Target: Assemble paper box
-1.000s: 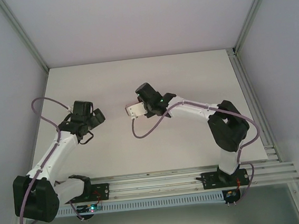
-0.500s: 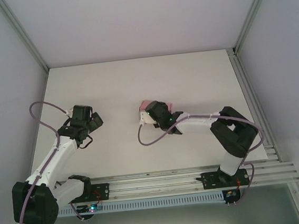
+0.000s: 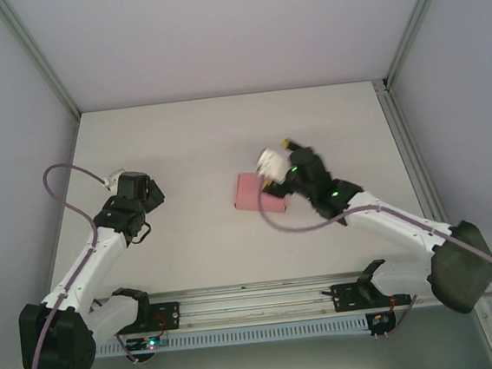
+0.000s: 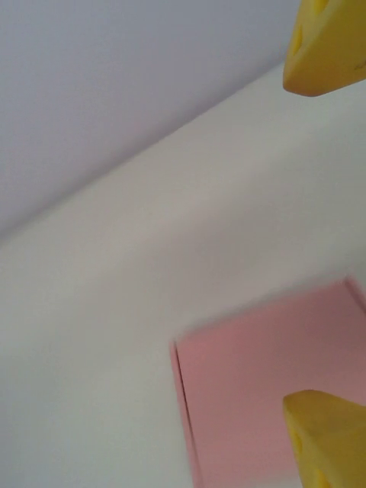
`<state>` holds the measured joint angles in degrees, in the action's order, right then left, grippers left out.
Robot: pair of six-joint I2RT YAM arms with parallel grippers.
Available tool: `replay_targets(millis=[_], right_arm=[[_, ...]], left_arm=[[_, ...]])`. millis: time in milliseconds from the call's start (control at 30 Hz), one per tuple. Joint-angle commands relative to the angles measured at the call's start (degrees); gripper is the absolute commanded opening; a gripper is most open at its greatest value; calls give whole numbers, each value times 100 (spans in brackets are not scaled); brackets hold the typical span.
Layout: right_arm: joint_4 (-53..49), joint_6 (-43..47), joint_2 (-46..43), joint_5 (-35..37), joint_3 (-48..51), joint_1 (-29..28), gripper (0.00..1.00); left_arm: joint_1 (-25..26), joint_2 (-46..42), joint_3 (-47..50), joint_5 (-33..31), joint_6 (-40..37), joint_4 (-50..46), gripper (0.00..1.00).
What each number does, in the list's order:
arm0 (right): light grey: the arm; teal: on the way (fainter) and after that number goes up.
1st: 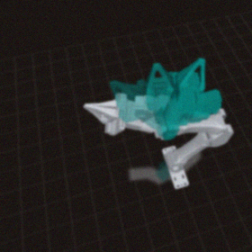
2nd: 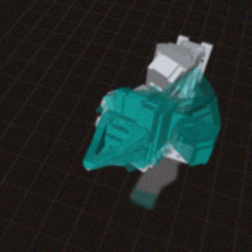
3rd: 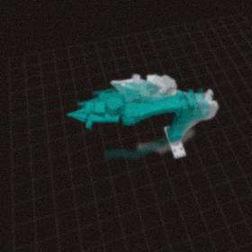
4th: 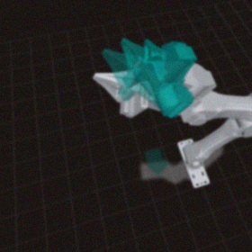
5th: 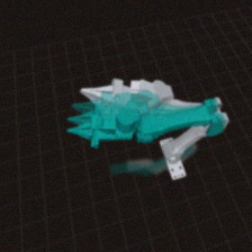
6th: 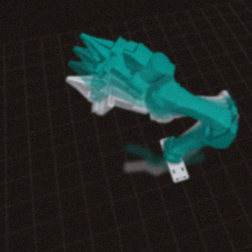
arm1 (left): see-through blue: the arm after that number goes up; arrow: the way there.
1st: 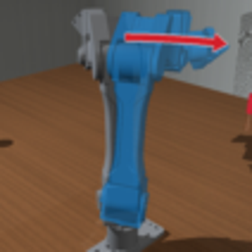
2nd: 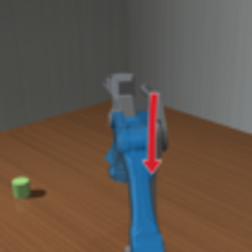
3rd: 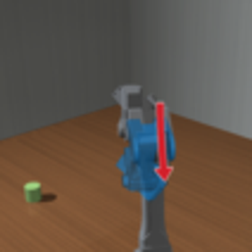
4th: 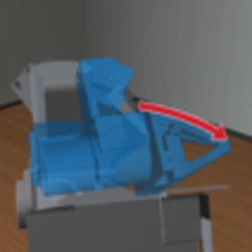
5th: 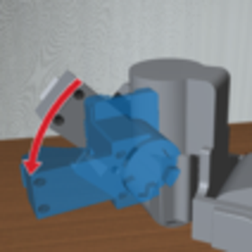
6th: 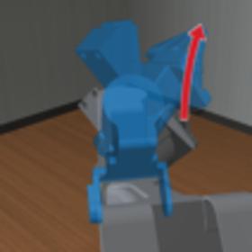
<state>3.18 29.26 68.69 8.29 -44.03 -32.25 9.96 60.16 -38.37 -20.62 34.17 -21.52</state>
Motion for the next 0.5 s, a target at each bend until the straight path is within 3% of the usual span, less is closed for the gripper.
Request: replay_targets(millis=[0,67,133,233,333,400,467], right_arm=[[651,-1944,21,-166,592,1175,98],[1582,-2281,126,-126,1147,1825,98],[2334,-2477,389,-128,1548,2232,98],[3461,-2776,892,309,1916,2399,98],[4533,-2165,1184,-90,2255,2391,98],[4894,-2307,1246,-236,2415,2529,98],[5126,-2499,1199,-529,2587,2771,98]], left_arm=[[-80,-22,662,-1187,-930,1774,100],[-99,-19,974,-1428,-1403,2509,100],[-110,-23,1183,-1265,-2015,3122,100],[-125,203,1727,-1257,-2889,4588,100],[-230,570,2119,-607,-3075,5439,100],[-257,878,2273,-367,-3164,6098,100],[-310,977,2220,-57,-3193,6135,100]])
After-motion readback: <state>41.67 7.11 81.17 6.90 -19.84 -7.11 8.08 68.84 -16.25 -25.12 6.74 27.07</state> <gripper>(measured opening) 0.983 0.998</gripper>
